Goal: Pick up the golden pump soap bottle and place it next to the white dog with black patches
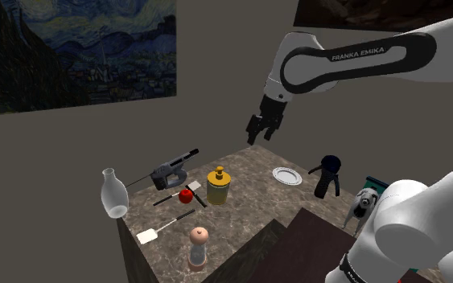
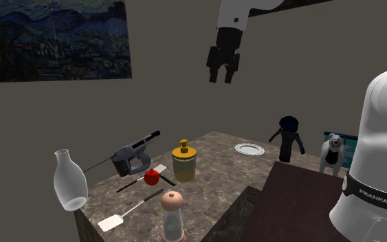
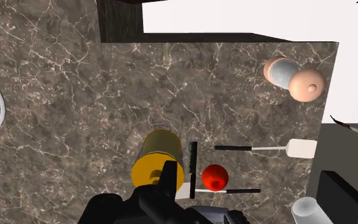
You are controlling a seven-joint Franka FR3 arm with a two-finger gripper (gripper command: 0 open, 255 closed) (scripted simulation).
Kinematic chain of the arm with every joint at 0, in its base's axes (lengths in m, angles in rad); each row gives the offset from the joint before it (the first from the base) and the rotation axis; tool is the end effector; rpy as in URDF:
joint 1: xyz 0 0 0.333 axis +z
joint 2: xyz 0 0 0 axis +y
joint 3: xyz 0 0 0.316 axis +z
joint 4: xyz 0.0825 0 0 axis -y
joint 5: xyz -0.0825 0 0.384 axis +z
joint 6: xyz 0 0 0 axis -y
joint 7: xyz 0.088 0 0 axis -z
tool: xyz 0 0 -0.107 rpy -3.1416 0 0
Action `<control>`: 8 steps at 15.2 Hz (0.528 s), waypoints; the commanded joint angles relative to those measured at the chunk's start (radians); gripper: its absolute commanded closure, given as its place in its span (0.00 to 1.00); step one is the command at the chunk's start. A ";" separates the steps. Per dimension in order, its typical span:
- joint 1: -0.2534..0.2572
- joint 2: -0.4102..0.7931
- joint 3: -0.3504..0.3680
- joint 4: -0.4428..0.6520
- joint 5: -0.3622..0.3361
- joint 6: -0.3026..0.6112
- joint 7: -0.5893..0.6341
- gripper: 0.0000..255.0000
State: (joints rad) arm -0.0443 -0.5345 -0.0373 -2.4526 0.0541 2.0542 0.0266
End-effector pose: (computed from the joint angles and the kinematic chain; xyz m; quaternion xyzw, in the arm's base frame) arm 0.3998 -0.0309 0.4997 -0.9951 0.0629 -0.0685 0.0325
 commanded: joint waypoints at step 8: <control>-0.004 0.308 -0.048 0.041 0.006 0.270 -0.100 0.00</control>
State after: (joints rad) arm -0.0484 -0.2807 -0.0781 -2.4324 0.0569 2.2895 -0.0579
